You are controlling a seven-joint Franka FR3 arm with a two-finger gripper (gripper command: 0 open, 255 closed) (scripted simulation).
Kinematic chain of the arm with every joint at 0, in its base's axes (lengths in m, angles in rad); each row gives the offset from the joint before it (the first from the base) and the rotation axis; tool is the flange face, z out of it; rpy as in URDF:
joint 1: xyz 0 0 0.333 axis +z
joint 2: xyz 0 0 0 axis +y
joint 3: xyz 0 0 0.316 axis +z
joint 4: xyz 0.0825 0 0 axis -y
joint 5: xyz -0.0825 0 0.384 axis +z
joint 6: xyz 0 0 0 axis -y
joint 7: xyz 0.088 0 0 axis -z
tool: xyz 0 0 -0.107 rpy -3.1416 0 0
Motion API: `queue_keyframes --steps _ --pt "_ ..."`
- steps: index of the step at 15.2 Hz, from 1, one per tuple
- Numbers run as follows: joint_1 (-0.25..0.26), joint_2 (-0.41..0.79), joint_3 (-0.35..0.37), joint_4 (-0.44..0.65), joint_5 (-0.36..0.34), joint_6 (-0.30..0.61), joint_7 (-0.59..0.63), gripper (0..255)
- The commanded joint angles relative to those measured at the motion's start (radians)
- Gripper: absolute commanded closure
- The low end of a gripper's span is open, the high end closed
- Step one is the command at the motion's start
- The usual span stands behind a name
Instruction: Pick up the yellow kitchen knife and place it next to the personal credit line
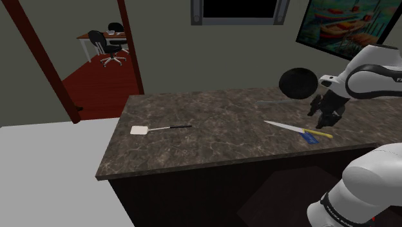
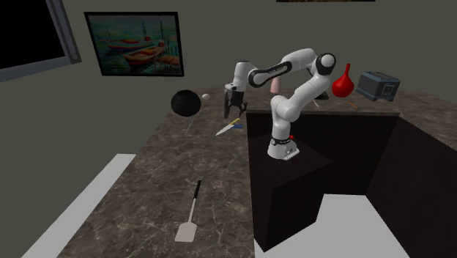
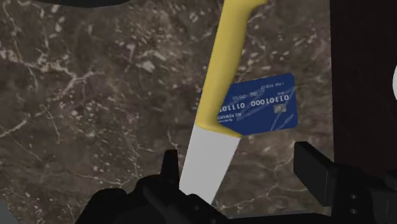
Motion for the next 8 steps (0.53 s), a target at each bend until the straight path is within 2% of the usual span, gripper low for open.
queue_keyframes --steps 1,2,3,8 --pt "0.0 0.095 0.092 -0.016 0.022 0.075 0.212 0" --pt "-0.001 0.158 0.139 -0.014 0.033 0.112 0.319 0" --pt "-0.002 0.194 0.164 -0.011 0.04 0.131 0.374 0" --pt "-0.003 0.261 0.14 -0.044 0.021 0.231 0.377 0"
